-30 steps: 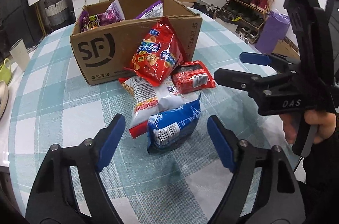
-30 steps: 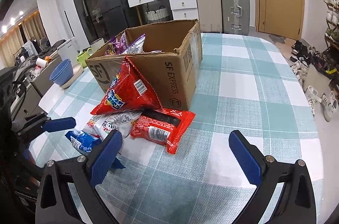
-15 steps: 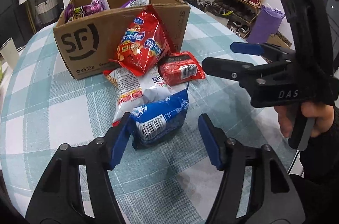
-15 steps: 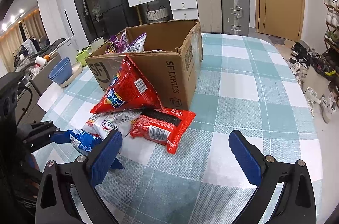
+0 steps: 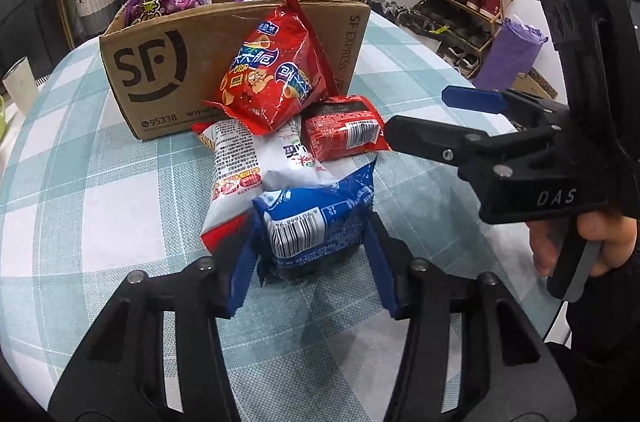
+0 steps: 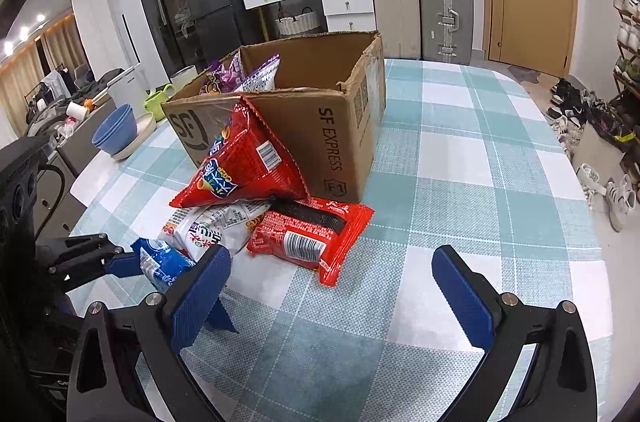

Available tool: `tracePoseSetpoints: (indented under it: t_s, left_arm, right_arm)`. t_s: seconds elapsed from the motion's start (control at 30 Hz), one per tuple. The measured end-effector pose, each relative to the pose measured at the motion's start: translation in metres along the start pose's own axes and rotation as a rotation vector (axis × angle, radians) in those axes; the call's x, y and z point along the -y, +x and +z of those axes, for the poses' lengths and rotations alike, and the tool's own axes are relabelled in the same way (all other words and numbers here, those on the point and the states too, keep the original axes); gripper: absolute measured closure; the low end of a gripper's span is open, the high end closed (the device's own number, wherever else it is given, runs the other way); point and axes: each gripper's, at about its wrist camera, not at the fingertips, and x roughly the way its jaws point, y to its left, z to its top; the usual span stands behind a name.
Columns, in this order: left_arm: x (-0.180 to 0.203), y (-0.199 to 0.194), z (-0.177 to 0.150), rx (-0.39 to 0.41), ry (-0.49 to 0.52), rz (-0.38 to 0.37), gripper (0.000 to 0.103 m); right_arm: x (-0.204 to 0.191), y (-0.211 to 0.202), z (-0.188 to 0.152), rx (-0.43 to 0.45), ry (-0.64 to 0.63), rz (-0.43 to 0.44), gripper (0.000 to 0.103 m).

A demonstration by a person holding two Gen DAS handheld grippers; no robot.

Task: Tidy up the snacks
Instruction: 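Grasp the blue snack bag with the left tool while the right tool grasps the red wafer pack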

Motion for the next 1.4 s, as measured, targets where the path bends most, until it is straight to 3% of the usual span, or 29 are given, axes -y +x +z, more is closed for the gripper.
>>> tracePoseSetpoints:
  t_s: [0.2,0.47,0.93,1.1,1.4]
  left_arm:
    - [0.000,-0.005,0.000,0.008,0.009,-0.033,0.060]
    - [-0.016,-0.032,0.011,0.083,-0.026,-0.065,0.060]
    - [-0.087,-0.089,0.023,0.215,-0.153,0.088,0.060]
    - [-0.105,-0.101,0.023,0.233,-0.198,0.097,0.060]
    - [-0.123,-0.116,0.018,0.252,-0.251,0.104,0.060]
  right_arm:
    - [0.008,-0.005,0.002,0.013,0.008,-0.023,0.001]
    - [0.024,-0.009,0.004,0.012,0.051,-0.036,0.001]
    - [-0.004,0.030,0.006,-0.085,-0.002,0.001,0.001]
    - [-0.014,0.053,0.011,-0.126,-0.015,-0.071,0.001]
    - [-0.003,0.073,0.020,-0.158,0.078,-0.045,0.001]
